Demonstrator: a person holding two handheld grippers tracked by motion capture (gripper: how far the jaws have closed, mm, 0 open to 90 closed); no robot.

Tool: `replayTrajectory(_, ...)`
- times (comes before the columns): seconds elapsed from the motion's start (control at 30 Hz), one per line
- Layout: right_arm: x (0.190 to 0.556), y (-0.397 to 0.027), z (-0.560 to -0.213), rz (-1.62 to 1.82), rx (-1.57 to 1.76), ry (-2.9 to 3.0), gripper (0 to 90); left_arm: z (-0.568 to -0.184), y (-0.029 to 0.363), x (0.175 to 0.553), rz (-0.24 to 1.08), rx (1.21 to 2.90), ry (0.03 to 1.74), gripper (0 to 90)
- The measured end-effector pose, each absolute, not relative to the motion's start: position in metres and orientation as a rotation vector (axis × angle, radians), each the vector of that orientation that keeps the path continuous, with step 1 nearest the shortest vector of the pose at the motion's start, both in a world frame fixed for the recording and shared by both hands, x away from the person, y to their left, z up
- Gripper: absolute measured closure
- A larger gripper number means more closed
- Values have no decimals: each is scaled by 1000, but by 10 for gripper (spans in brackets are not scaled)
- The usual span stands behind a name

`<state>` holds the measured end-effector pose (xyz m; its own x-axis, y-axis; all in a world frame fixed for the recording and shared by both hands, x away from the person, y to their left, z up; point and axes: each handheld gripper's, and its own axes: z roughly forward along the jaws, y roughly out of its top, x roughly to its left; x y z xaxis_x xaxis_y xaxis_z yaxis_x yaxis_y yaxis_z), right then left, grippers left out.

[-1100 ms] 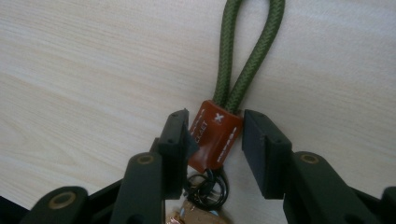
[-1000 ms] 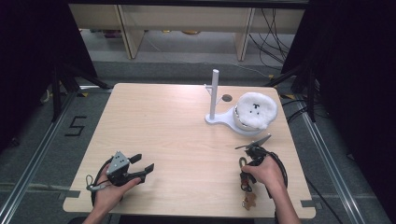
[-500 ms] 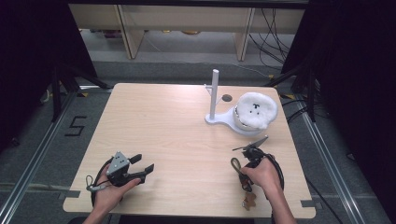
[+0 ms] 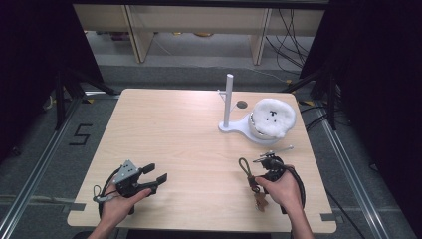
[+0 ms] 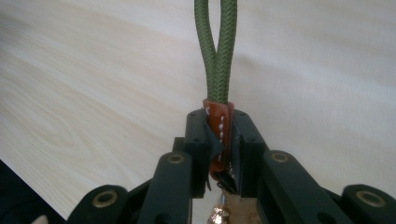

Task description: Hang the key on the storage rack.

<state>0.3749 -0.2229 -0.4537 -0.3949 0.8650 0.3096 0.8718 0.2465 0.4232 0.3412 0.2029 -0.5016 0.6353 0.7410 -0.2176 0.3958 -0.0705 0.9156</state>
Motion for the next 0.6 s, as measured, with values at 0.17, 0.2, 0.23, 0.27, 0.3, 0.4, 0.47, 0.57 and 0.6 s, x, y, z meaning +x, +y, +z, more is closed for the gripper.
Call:
replayTrajectory(0.17,372,-219,-441,-1086,-1694,-2492,795,-485,183,351,314,1707,868,355)
replayTrajectory(0.2,372,-218,-440,-1120,-1697,-2508,795,-482,179,353,311,1711,847,360)
replayTrajectory(0.23,373,-217,-440,-1206,-1651,-2519,794,-477,174,355,306,1714,829,365)
replayTrajectory(0.27,373,-217,-441,-1262,-1652,-2521,794,-475,169,357,297,1713,801,369)
replayTrajectory(0.3,374,-216,-442,-1334,-1623,-2535,794,-472,166,358,297,1716,793,373)
replayTrajectory(0.4,374,-215,-444,-1441,-1599,-2542,794,-463,154,363,296,1728,759,386)
replayTrajectory(0.47,373,-212,-445,-1517,-1573,-2541,794,-457,148,364,299,1738,736,397)
replayTrajectory(0.57,371,-209,-446,-1599,-1552,-2536,794,-452,139,367,282,1732,704,407)
replayTrajectory(0.6,371,-208,-447,-1633,-1531,-2547,794,-449,137,367,285,1740,705,410)
